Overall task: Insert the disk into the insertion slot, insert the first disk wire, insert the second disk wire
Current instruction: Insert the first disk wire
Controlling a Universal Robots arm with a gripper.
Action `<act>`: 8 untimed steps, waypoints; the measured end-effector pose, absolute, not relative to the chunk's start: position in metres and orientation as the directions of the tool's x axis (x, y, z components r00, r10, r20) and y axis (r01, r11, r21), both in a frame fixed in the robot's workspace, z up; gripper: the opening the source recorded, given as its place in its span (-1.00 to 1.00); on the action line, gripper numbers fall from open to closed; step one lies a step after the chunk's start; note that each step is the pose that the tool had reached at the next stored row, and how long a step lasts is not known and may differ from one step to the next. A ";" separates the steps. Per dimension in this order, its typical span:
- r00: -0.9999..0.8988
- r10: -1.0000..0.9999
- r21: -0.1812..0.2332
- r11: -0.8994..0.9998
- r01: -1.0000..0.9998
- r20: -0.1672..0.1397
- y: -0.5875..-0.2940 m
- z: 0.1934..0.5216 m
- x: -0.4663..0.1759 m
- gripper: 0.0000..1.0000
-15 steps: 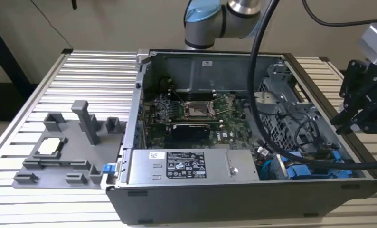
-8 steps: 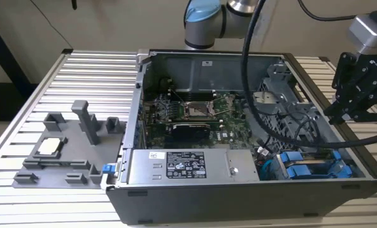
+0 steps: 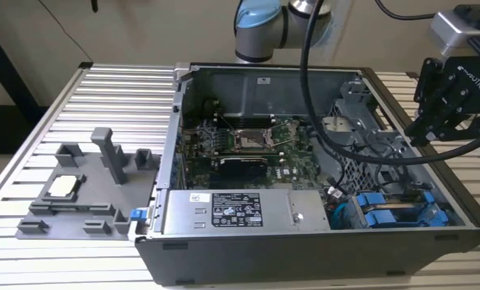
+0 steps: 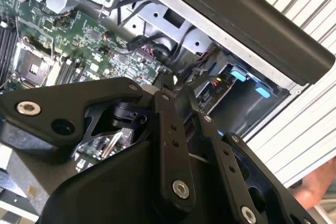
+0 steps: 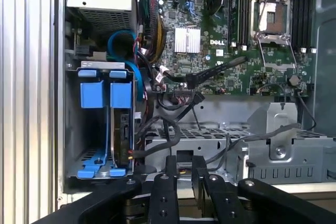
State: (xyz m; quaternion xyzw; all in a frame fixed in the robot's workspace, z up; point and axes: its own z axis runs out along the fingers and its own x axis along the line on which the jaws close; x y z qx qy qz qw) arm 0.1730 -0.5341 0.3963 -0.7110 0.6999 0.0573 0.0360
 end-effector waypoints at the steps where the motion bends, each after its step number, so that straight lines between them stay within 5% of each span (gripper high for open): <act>1: 0.014 -0.991 0.029 -0.018 -0.999 -0.132 -0.534 0.396 0.173 -0.47; 8: 0.014 -0.991 0.029 -0.018 -0.999 -0.132 -0.534 0.396 0.172 -0.47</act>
